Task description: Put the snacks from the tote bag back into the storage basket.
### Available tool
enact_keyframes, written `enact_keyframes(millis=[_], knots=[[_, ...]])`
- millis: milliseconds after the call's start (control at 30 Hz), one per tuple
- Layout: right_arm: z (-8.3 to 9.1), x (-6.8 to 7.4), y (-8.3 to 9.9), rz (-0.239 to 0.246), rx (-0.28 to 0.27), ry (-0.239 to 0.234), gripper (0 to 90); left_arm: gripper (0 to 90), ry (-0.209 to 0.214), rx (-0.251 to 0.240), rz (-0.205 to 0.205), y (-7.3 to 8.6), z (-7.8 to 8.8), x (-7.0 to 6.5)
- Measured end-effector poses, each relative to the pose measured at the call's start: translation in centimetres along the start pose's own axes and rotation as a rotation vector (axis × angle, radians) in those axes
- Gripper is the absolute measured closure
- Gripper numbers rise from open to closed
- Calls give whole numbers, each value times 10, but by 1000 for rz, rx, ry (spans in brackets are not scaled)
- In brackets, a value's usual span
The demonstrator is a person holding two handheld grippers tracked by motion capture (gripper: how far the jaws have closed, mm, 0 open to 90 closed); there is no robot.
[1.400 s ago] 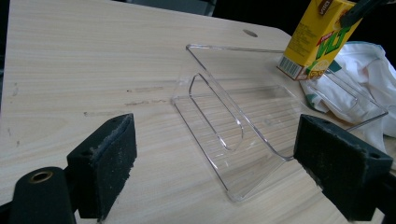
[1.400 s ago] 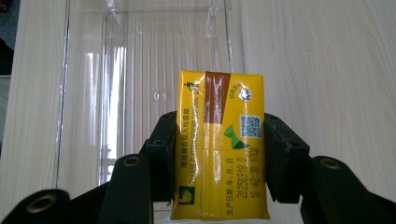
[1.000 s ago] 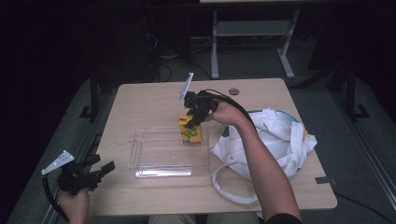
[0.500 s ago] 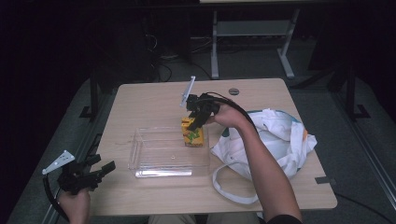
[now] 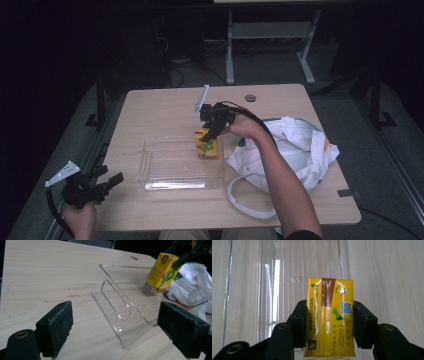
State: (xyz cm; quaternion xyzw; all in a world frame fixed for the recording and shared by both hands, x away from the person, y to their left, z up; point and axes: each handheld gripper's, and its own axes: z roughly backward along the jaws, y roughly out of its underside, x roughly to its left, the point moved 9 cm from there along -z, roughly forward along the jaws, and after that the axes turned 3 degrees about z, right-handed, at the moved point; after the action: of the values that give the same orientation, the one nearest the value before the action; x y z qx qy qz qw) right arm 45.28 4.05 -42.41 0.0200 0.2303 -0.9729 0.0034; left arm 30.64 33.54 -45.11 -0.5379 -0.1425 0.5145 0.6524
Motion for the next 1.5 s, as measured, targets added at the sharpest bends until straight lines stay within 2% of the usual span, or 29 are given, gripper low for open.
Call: enact_keyframes(millis=[333, 833, 933, 1067, 1300, 1500], knots=[[-3, 0, 3, 7, 3, 0, 522, 126, 0, 6, -3, 0, 0, 0], [-8, 0, 10, 7, 38, 11, 522, 127, -1, 8, -4, 0, 0, 0], [-9, -1, 10, 10, 23, 12, 522, 127, -1, 9, -4, 1, 0, 0], [-9, 1, 13, 2, 35, 17, 521, 127, 0, 9, -5, 0, 0, 0], [-9, 2, 13, 27, 25, 22, 518, 127, 0, 9, -3, 0, 0, -1], [-8, 2, 14, 16, 21, 21, 514, 127, 1, 9, -3, 0, 0, 0]])
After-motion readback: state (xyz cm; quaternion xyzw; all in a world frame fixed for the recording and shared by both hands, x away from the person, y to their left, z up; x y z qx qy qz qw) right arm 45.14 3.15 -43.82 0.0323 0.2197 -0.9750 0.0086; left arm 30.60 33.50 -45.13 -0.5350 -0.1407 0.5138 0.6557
